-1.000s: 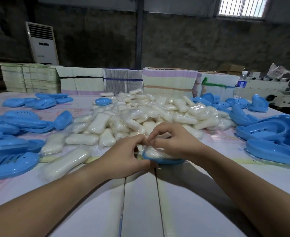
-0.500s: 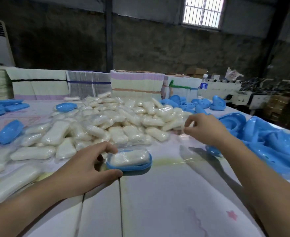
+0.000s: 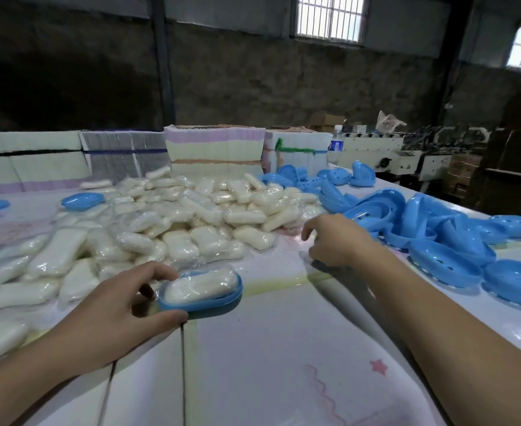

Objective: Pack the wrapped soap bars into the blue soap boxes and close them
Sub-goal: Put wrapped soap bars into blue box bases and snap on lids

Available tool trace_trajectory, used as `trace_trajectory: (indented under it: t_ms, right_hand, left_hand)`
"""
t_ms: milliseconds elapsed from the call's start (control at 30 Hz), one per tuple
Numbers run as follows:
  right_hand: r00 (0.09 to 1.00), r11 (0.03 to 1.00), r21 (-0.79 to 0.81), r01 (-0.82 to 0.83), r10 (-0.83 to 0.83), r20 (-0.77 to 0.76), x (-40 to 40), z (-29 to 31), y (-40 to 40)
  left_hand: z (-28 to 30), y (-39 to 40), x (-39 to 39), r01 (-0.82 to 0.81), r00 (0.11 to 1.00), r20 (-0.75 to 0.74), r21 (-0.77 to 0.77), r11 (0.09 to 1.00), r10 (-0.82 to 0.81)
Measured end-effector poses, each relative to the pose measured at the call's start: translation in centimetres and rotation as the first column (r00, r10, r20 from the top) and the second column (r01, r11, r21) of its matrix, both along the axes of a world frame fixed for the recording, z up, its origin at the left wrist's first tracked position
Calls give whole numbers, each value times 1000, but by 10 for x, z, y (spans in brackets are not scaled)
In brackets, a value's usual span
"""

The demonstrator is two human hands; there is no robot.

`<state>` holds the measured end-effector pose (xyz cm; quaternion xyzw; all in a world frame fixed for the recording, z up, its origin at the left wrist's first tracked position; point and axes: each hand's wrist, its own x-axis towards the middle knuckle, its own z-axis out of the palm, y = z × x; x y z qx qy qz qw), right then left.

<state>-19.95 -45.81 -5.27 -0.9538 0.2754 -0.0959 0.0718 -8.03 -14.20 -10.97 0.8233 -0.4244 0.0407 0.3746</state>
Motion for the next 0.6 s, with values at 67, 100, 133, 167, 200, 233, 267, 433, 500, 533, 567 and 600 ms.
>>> trace_trajectory:
  t_ms: [67,100,133,167,200,233,267,433,500,533,567,600]
  right_hand:
    - [993,996,5,-86,86,82,3,-3,9]
    - [983,992,-3,-126,125,137,5,-3,12]
    - [964,986,-12,-165,164,210,6,-3,15]
    - [931,978,-11,-210,204,302,6,-2,17]
    - [883,964,14,-266,238,405,6,-1,20]
    - [821,938,75,-338,255,511,6,1,24]
    - [748,885,178,-430,238,620,5,3,28]
    - [641,192,662,-724,-167,749,5,7,33]
    - [733,187,751,-633,-167,659,8,3,29]
    - [775,228,786,-575,-156,612,9,1,28]
    - [804,267,810,-523,-160,572,11,-1,26]
    - [821,294,826,-481,-179,542,12,-2,25]
  left_hand:
    - [0,0,0,1,1000,-6,-3,1000,-1]
    - [0,0,1,0,1000,-4,-3,1000,0]
    - [0,0,1,-3,1000,-1,-3,1000,3]
    - [0,0,1,-8,1000,5,-4,1000,8]
    - [0,0,0,-8,1000,10,-4,1000,8]
    - [0,-1,-1,-4,1000,15,-5,1000,4]
    - [0,-1,-2,2,1000,15,-5,1000,-2]
    - [1,-1,-3,13,1000,0,-9,1000,-13]
    - [1,-1,-3,13,1000,-13,-6,1000,-14]
    - [1,0,-3,13,1000,-20,-4,1000,-13]
    - [1,0,-2,12,1000,-27,-2,1000,-12]
    - [1,0,-2,10,999,-33,0,1000,-10]
